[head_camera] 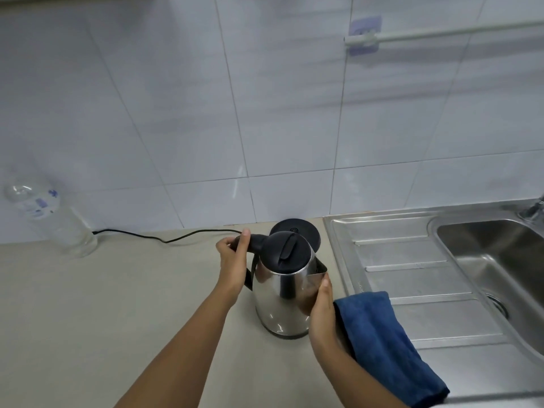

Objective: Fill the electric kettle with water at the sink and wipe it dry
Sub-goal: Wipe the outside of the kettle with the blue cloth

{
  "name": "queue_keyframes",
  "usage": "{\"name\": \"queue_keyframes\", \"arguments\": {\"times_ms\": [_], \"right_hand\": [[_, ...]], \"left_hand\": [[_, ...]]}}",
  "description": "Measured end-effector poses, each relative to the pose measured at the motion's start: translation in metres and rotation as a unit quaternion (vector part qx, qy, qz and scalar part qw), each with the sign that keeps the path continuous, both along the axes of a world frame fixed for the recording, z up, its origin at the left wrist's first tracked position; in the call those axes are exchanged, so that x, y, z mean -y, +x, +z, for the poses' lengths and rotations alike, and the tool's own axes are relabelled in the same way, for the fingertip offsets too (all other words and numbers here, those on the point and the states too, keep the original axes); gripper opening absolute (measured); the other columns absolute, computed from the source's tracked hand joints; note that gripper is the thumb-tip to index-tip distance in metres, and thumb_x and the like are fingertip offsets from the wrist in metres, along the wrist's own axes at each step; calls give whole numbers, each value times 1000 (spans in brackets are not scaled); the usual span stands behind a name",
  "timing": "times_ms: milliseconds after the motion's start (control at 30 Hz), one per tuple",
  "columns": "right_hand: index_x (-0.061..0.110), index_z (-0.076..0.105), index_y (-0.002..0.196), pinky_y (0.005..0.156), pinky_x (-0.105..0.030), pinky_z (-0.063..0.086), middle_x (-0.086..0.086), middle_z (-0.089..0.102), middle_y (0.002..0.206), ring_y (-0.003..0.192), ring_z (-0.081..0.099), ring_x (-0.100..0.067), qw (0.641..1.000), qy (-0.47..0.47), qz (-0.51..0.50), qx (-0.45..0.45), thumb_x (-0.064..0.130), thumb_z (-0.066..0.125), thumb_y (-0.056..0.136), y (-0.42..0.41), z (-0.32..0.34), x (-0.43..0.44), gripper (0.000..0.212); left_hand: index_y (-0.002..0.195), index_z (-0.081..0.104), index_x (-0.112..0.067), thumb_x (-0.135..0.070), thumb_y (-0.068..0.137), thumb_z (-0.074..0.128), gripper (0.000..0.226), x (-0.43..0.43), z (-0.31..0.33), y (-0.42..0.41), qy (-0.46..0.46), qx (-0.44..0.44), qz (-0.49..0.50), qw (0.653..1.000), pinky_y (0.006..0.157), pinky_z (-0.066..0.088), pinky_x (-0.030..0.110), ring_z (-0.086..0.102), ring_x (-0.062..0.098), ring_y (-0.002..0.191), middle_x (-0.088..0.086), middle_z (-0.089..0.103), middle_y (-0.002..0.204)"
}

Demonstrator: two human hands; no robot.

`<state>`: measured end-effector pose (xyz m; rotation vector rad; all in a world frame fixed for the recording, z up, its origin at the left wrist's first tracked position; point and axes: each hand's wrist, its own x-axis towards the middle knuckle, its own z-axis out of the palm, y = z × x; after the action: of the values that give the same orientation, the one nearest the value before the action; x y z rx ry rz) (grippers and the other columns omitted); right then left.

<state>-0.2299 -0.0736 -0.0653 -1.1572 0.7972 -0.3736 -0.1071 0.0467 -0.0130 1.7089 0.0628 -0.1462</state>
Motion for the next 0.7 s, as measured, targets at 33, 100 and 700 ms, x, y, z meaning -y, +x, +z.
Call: {"name": "queue_keyframes", "arguments": {"times_ms": [33,100,700], "right_hand": [[20,52,146,98,-24,32,-5,55,147,128,51,-17,1000,15,-18,-17,66,41,97,5,-1,3,68],[16,52,145,97,-29,32,-8,56,143,124,50,-21,997,51,-40,-44,57,41,101,15,0,12,61],[29,63,98,104,-38,43,0,67,104,109,58,-24,997,26,71,-31,55,38,101,154,56,115,36]], "left_hand": [[114,40,-16,-69,83,48,62,2,0,-3,5,1,12,1000,94,43,36,55,17,103,-1,53,112],[115,43,-20,-78,74,47,72,6,5,-7,15,6,25,1000,96,41,36,52,17,112,-2,54,118],[112,41,-21,-77,74,49,68,76,48,81,0,-43,120,992,102,38,44,44,27,119,2,44,119]]}}
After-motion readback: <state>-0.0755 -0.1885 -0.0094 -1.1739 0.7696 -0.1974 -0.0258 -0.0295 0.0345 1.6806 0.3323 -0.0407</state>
